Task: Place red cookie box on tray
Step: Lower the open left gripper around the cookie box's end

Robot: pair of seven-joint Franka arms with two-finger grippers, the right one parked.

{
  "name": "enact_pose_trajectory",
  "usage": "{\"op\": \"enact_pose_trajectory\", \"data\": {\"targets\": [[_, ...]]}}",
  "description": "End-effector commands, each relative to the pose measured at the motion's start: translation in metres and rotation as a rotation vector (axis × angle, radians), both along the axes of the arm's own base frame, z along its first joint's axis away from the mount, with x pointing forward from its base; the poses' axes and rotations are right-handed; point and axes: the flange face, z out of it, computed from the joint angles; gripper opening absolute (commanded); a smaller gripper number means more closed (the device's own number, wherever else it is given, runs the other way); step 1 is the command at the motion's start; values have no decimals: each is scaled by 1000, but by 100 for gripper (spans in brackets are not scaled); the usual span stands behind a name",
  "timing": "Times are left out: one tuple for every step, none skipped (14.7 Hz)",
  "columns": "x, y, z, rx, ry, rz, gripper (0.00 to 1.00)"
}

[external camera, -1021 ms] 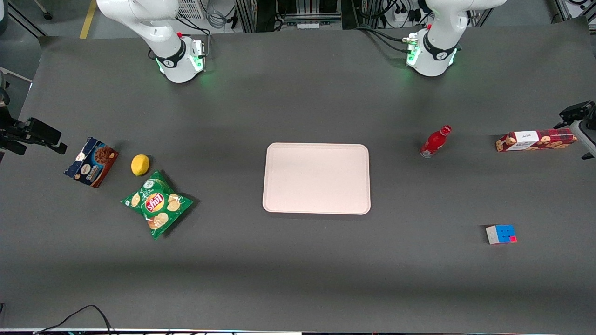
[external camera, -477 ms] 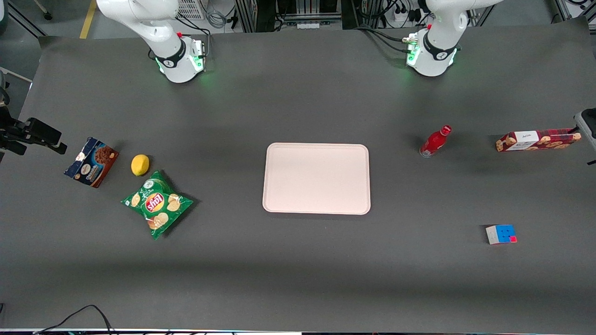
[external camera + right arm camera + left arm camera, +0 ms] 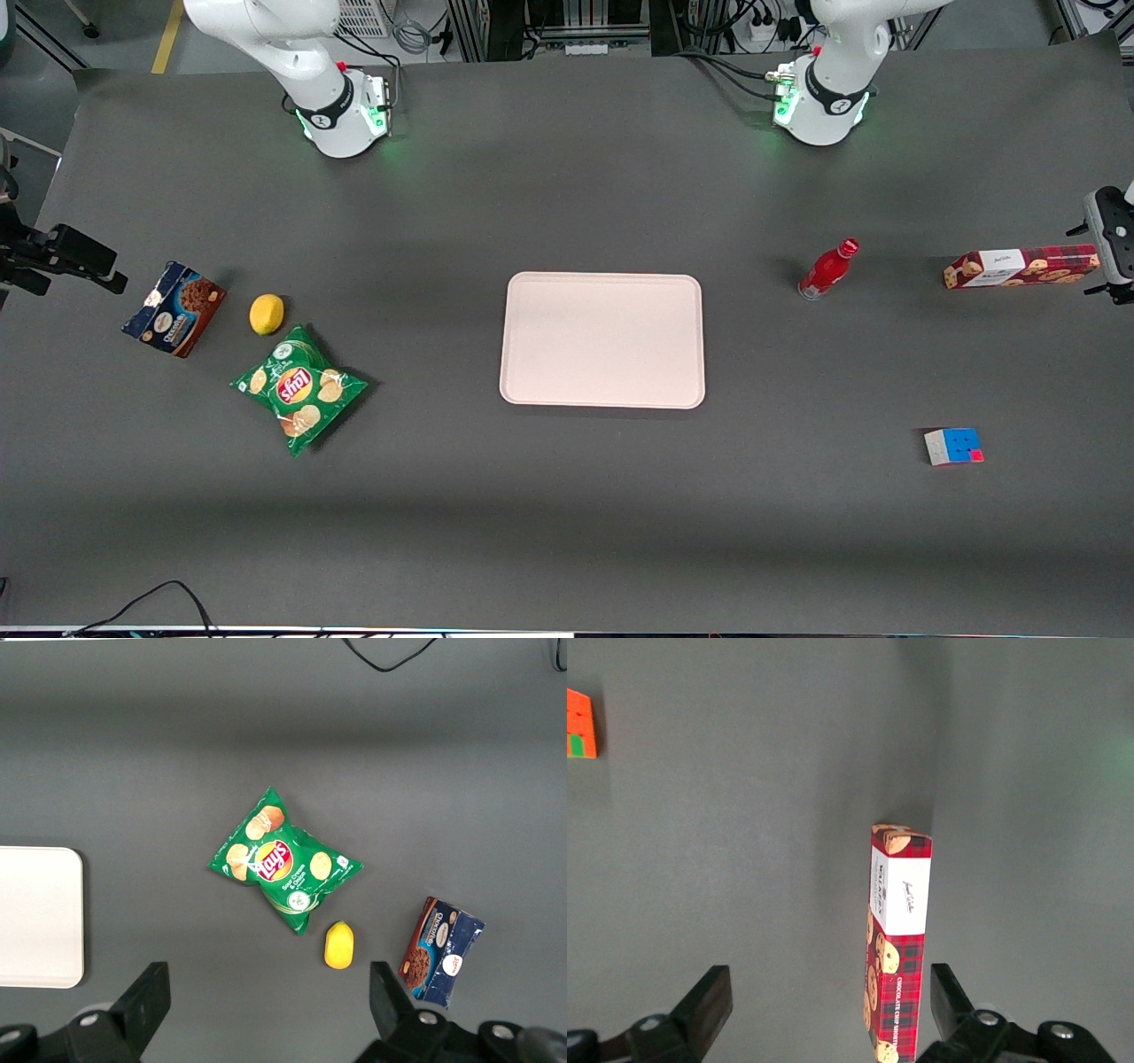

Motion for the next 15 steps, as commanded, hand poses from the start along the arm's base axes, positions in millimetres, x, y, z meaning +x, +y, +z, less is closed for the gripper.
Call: {"op": "enact_pose_trajectory", "data": {"targets": [[-28,22,-20,1,-81,-47,100],[-33,25,-30,10,-101,-49,100],[-42,35,-36,21,-125,-36,100],[-48,41,-43,24,-133,-44,100],[-56,46,-50,21,-142,-36,100],[-63,49,-55,18,-139,-26,100],[-66,49,-60,12,-132,-22,100],[-73,47,-69,-4,-122,-9,100],[-76,46,-73,-11,-132,0,100],[-76,45,-75,-12,-135,-10,100],[-80,44,-81,-16,-132,-12,100],[-82,42,-84,-15,-135,-14,100],[-82,43,-87,-14,-133,-13,100],[-82,44,-88,-12,-134,-16,100],[-82,44,-88,-12,-136,-35,100]]}}
